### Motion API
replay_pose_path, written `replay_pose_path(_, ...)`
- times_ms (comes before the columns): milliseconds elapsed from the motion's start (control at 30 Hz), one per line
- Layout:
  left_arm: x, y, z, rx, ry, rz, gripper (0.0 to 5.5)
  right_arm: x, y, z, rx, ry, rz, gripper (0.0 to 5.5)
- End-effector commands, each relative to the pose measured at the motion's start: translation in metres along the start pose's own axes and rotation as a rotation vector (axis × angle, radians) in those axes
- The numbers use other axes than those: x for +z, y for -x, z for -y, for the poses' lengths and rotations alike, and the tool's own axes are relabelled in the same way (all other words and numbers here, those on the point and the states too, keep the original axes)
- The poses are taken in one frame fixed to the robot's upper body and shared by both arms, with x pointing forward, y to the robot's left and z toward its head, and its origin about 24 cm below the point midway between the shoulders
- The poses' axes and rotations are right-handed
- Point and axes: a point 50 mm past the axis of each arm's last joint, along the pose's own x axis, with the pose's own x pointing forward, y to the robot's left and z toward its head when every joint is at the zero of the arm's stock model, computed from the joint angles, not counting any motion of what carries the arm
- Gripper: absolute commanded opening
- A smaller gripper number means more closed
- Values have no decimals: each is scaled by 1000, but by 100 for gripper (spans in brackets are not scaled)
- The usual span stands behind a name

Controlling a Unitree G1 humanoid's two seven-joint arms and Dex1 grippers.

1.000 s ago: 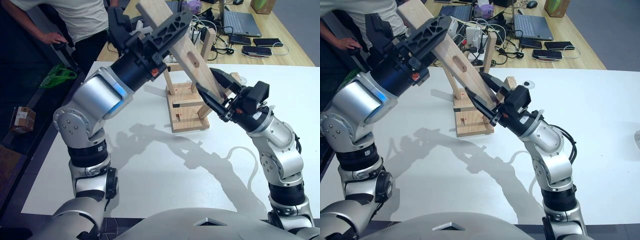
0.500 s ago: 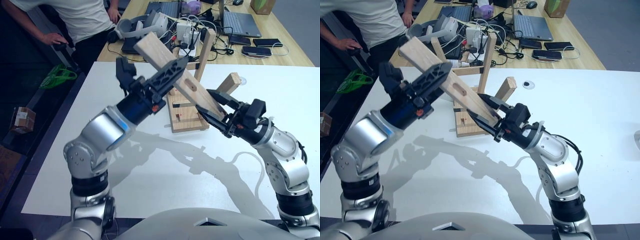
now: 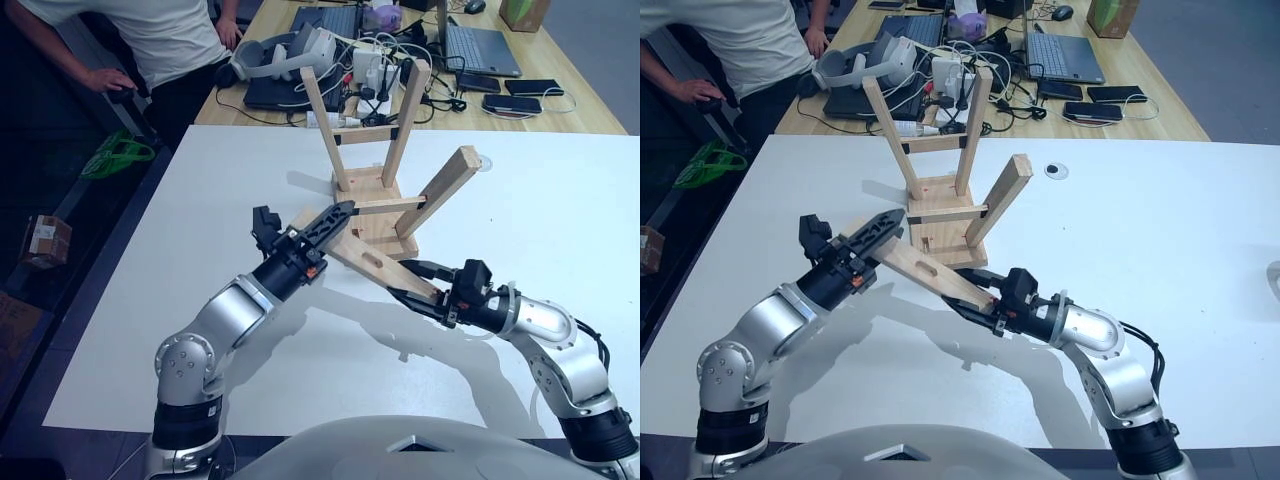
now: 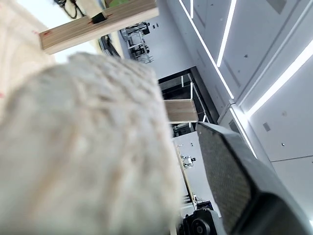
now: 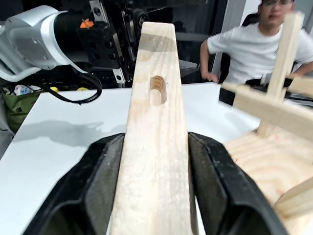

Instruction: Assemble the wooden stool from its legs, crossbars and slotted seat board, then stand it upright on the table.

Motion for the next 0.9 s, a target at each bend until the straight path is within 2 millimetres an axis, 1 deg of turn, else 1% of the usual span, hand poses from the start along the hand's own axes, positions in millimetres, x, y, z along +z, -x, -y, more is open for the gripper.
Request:
replay_pose_path(33,-7,9,-25,71,16,-30,302,-13,-4,4,23,12,-36,203)
replay_pose_path(167,-9,15,-57,146,75,-12,302,-31,-6,8,32,7,-72,203)
replay_pose_path(267,-11,15,-68,172,83,-16,302,-36,-6,12,24,-3,-74,203)
replay_pose_path(367,-13,14,-69,162,63,-30,302,-34,-8,15,23,-22,-61,203)
replay_pose_path(467,-13,13,-67,143,34,-30,302,-33,-11,13,38,-30,-63,203)
replay_pose_path(800,-9,11,-69,144,-2,-8,302,-36,-18,12,5,-21,-97,203)
replay_pose_path(900,-6,7,-71,180,-91,-12,302,-38,-19,13,-24,-34,-108,203)
